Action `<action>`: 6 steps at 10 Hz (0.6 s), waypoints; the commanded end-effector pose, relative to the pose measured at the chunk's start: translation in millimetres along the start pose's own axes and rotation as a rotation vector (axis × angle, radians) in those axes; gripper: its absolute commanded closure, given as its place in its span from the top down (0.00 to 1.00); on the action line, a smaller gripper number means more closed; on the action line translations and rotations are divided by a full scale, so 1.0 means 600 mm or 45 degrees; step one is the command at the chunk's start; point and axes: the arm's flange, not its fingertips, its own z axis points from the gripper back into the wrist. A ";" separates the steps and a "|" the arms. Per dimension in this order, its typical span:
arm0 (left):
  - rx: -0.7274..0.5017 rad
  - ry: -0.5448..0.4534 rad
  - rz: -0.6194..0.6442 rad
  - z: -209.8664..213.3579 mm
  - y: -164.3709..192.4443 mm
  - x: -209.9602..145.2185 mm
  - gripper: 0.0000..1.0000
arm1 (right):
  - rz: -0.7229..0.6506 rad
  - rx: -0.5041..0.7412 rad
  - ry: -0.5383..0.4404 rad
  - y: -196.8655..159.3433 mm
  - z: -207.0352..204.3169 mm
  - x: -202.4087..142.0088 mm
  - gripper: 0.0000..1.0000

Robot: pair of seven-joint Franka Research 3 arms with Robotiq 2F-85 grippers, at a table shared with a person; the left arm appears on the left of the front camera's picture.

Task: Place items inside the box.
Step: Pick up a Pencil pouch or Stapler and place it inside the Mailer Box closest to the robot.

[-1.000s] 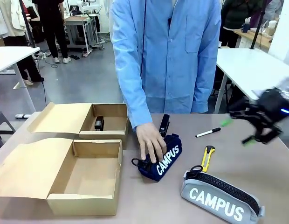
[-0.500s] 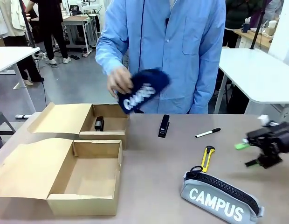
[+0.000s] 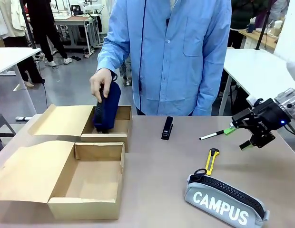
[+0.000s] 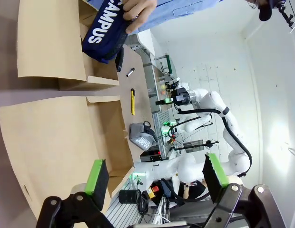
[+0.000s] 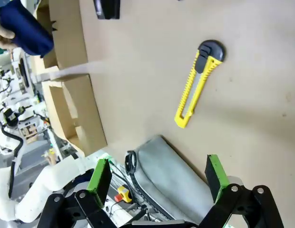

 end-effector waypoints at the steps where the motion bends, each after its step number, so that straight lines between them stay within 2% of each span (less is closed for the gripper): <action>1: -0.023 -0.007 -0.027 0.000 -0.003 -0.001 1.00 | -0.007 -0.002 0.016 -0.017 -0.004 -0.014 1.00; 3: -0.023 -0.007 -0.027 0.000 -0.003 -0.001 1.00 | -0.051 -0.066 -0.015 0.015 -0.013 -0.017 1.00; 6: -0.023 -0.007 -0.027 0.000 -0.003 -0.001 1.00 | -0.215 -0.271 -0.218 0.194 -0.074 -0.027 1.00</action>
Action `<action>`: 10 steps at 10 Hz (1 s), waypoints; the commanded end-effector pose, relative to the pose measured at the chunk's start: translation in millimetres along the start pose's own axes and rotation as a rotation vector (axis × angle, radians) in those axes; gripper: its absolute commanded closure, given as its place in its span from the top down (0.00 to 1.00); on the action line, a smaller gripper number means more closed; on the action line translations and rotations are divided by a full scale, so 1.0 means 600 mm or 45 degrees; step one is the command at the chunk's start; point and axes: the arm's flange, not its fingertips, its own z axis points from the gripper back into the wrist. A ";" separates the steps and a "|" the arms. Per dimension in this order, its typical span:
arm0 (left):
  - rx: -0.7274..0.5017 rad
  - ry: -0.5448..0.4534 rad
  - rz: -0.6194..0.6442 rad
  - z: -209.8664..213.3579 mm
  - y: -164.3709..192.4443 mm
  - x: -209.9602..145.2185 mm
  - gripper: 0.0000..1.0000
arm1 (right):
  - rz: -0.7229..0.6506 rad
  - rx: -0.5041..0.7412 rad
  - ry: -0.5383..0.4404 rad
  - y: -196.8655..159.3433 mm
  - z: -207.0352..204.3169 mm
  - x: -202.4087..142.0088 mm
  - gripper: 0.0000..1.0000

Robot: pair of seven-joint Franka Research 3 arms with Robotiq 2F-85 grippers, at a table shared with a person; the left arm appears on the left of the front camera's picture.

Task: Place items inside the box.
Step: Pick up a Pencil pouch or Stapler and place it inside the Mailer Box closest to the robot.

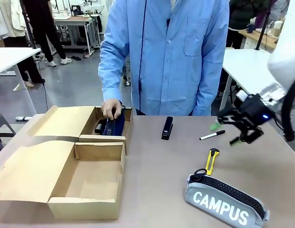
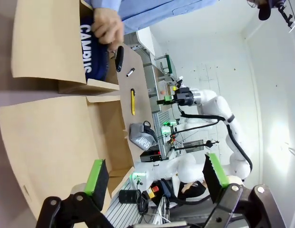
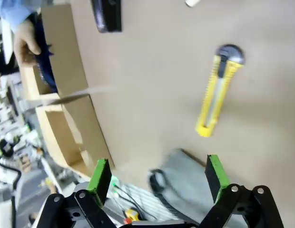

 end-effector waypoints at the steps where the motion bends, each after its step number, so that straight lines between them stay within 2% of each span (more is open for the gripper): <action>1: -0.023 -0.008 -0.027 0.000 -0.003 -0.001 1.00 | -0.171 -0.188 -0.087 0.125 -0.033 -0.012 1.00; 3: -0.023 -0.008 -0.027 0.000 -0.003 -0.001 1.00 | -0.274 -0.381 -0.180 0.250 -0.094 0.003 1.00; 5: -0.023 -0.008 -0.027 0.000 -0.003 -0.001 1.00 | -0.263 -0.510 -0.192 0.331 -0.158 0.032 1.00; 7: -0.023 -0.008 -0.027 0.000 -0.003 -0.001 1.00 | -0.303 -0.649 -0.239 0.381 -0.209 0.065 1.00; 10: -0.023 -0.008 -0.027 0.000 -0.003 -0.001 1.00 | -0.395 -0.783 -0.282 0.407 -0.275 0.125 1.00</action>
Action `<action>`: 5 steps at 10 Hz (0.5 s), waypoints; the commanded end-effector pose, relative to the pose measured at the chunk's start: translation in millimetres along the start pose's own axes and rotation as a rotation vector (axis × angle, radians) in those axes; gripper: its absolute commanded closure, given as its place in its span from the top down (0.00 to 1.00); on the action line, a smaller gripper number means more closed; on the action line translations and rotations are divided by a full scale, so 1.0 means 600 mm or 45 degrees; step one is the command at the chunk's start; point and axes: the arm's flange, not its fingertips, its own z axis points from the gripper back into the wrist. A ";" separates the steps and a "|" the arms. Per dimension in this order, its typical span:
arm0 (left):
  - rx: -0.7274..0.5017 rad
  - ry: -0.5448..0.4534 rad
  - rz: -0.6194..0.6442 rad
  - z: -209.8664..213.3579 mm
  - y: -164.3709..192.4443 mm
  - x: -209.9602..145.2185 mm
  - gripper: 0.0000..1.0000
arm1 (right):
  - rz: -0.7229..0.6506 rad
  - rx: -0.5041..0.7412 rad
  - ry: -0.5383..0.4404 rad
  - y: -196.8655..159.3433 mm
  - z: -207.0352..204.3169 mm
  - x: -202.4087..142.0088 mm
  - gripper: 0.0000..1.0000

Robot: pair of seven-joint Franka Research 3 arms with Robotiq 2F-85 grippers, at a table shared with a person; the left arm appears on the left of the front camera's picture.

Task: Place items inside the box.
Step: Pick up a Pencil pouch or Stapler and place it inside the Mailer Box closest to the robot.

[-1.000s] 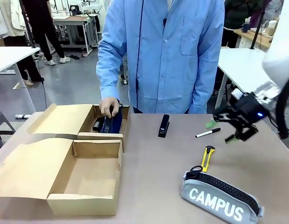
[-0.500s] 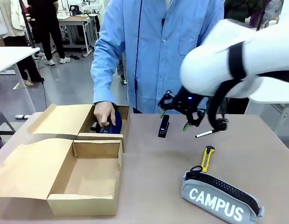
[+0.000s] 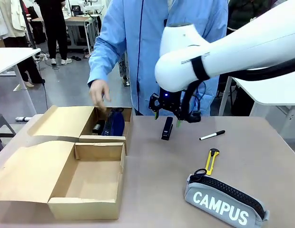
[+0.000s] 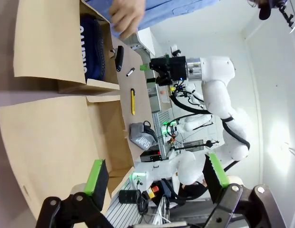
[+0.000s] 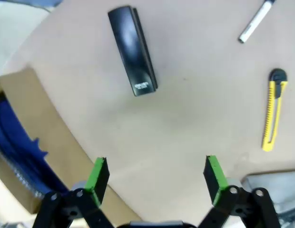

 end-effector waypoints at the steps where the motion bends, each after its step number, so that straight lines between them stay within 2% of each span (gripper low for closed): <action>1: -0.023 -0.008 -0.027 0.000 -0.004 -0.001 1.00 | -0.056 -0.075 -0.002 0.066 -0.027 0.040 1.00; 5: -0.023 -0.008 -0.027 0.000 -0.004 -0.001 1.00 | -0.036 -0.118 0.031 0.060 -0.117 0.118 1.00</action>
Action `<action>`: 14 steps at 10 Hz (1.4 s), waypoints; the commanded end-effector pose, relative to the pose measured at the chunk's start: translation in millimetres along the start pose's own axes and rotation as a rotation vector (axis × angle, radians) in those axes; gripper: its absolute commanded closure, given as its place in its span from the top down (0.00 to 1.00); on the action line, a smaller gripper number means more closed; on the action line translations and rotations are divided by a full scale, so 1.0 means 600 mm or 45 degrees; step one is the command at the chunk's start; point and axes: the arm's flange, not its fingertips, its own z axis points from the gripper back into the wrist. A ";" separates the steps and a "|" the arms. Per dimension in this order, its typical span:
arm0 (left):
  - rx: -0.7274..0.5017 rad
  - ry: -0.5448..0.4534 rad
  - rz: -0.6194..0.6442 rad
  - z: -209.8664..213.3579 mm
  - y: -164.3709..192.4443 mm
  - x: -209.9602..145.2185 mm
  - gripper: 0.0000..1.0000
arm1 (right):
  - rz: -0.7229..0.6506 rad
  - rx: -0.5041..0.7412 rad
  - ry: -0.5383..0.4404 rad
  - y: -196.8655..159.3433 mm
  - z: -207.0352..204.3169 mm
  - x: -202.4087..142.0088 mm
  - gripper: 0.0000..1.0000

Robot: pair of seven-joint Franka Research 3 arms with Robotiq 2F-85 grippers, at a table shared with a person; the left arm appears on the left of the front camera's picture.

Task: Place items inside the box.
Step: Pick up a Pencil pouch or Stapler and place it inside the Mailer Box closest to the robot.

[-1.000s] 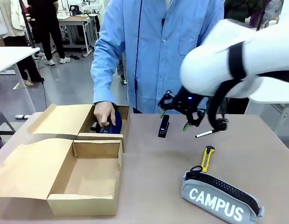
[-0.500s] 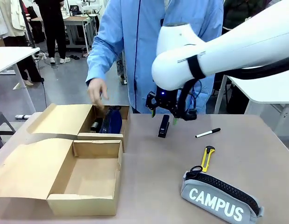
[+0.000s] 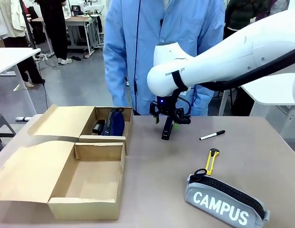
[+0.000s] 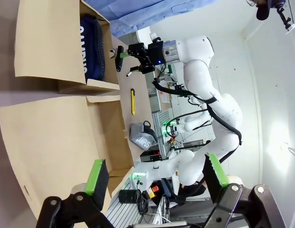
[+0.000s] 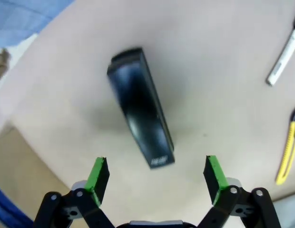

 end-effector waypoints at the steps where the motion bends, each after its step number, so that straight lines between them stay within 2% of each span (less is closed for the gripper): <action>1: -0.023 -0.009 -0.027 0.000 -0.004 -0.001 1.00 | 0.047 -0.014 0.019 0.004 -0.007 0.022 1.00; 4: -0.023 -0.009 -0.027 0.000 -0.004 -0.001 1.00 | 0.095 0.001 0.014 -0.007 -0.039 0.036 1.00; 5: -0.023 -0.009 -0.027 0.000 -0.004 -0.001 1.00 | 0.119 0.018 0.013 -0.011 -0.041 0.038 0.40; 6: -0.023 -0.009 -0.027 0.000 -0.004 -0.001 1.00 | 0.155 0.033 0.036 -0.014 -0.045 0.040 0.40; 7: -0.023 -0.009 -0.027 0.000 -0.004 -0.001 1.00 | 0.196 0.051 0.039 -0.015 -0.052 0.043 0.00; 8: -0.023 -0.009 -0.027 0.000 -0.004 -0.001 1.00 | 0.243 0.063 0.054 -0.015 -0.063 0.045 0.35; 9: -0.023 -0.009 -0.027 0.000 -0.004 -0.001 1.00 | 0.283 0.068 0.072 -0.015 -0.074 0.045 0.00; 14: -0.023 -0.009 -0.027 0.000 -0.004 -0.001 1.00 | 0.324 0.069 0.086 -0.027 -0.077 0.040 0.00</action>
